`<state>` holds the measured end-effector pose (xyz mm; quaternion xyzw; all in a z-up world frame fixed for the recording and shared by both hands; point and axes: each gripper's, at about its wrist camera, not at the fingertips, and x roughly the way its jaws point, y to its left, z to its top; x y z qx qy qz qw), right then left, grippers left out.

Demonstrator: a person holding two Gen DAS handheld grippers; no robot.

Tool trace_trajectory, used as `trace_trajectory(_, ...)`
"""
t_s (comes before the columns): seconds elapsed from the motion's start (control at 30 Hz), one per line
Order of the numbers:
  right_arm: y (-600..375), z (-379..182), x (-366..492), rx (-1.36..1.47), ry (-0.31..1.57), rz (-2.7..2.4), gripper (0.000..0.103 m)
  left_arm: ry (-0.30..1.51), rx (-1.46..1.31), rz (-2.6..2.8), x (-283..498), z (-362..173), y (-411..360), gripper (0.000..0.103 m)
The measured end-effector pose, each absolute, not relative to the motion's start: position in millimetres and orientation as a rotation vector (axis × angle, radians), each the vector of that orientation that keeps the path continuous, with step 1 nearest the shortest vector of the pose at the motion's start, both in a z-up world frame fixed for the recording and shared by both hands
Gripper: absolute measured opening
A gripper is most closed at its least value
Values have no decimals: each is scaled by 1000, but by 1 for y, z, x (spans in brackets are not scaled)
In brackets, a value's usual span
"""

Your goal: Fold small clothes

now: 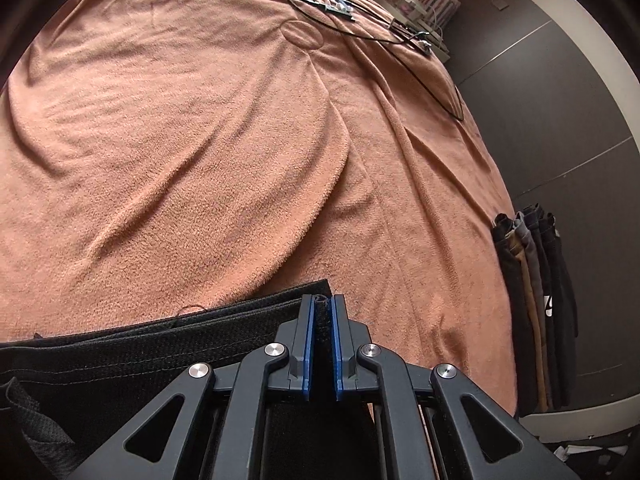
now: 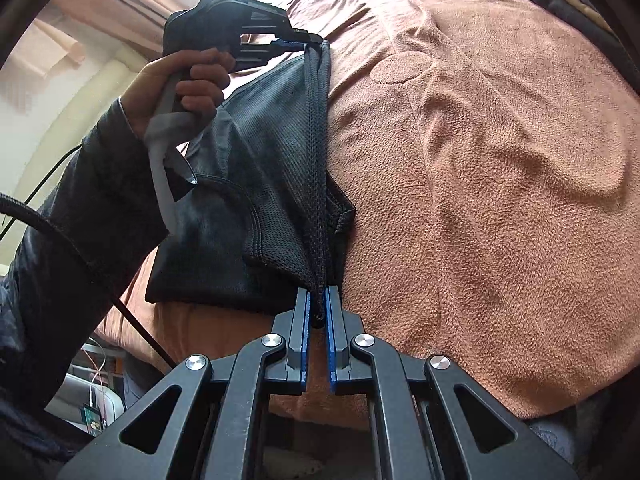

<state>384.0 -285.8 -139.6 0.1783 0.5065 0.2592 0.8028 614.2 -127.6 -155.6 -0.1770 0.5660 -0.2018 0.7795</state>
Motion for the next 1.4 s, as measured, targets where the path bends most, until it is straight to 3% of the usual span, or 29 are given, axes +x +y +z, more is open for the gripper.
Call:
trace_trajectory(0.17, -284, -140, 385, 379, 1089, 549, 3, 1174, -377, -407, 600, -136, -103, 49)
trace_trajectory(0.2, -284, -140, 385, 379, 1089, 548, 3, 1162, -373, -402, 596, -131, -98, 51)
trace_trajectory(0.73, -283, -134, 382, 355, 1087, 481, 6, 1153, -343, -300, 508, -116, 0, 52)
trace_trajectory(0.83, -280, -130, 382, 340, 1093, 457, 12, 1175, -333, -286, 496, -123, 6, 52)
trace_trajectory(0.97, -276, -126, 378, 294, 1089, 423, 47, 1222, -346, -294, 482, -140, 8, 52)
trace_trajectory(1.0, -276, -125, 377, 293, 1083, 422, 50, 1235, -349, -300, 479, -144, 6, 52)
trace_trajectory(1.4, -262, -125, 386, 214, 1088, 438, 50, 1277, -385, -384, 470, -158, -11, 53)
